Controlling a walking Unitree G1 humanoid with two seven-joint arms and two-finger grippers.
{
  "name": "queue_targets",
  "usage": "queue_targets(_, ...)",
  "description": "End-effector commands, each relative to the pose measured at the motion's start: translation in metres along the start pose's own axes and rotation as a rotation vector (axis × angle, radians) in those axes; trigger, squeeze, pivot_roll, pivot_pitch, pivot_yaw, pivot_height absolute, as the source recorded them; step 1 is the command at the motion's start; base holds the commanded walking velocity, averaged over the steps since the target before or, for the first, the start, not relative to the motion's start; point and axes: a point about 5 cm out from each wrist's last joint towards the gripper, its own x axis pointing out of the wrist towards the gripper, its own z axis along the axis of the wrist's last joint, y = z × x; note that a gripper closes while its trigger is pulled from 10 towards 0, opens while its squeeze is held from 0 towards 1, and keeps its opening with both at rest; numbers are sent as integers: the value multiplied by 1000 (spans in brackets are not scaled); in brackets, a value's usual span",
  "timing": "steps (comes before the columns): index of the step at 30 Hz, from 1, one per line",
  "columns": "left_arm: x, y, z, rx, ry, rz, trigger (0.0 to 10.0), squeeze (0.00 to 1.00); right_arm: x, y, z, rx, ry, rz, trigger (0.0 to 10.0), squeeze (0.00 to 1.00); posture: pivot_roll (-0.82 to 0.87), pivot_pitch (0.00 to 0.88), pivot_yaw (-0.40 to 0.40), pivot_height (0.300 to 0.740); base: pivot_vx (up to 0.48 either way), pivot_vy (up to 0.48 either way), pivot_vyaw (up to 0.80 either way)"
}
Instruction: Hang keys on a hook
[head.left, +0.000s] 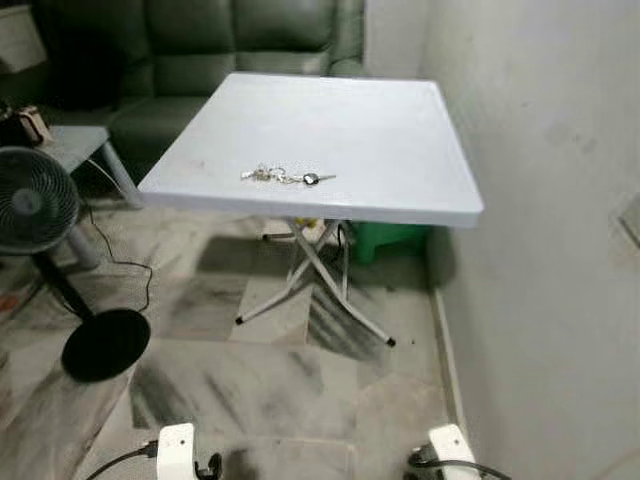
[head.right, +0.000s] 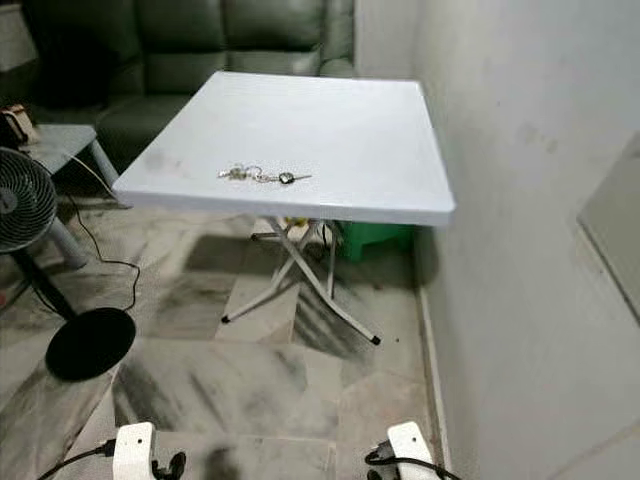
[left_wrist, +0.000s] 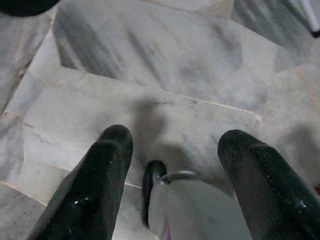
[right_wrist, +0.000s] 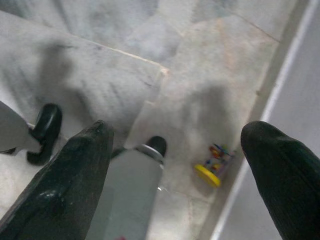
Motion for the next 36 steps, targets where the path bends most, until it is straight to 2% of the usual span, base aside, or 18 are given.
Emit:
queue_targets(1, -1, 11, 3, -1, -9, 28, 10000, 0, 3, 10, 7, 3, -21, 24, 10000, 0, -47, 0, -19, 740, 0, 476, 0)
queue_targets(32, -1, 12, 2, 0, -10, 30, 10000, 0, 3, 12, 5, 15, -21, 35, 10000, 0, -46, 0, -21, 740, 0, 475, 0)
queue_targets(35, -1, 12, 3, 0, -15, 30, 10000, 0, 3, 11, 5, 14, -21, 36, 10000, 0, -45, 0, -23, 740, 0, 237, 0)
queue_targets(36, -1, 12, 4, 24, -20, 36, 10000, 0, 3, 11, 5, 13, -23, 36, 10000, 0, -45, 0, -23, 740, 0, 0, 0)
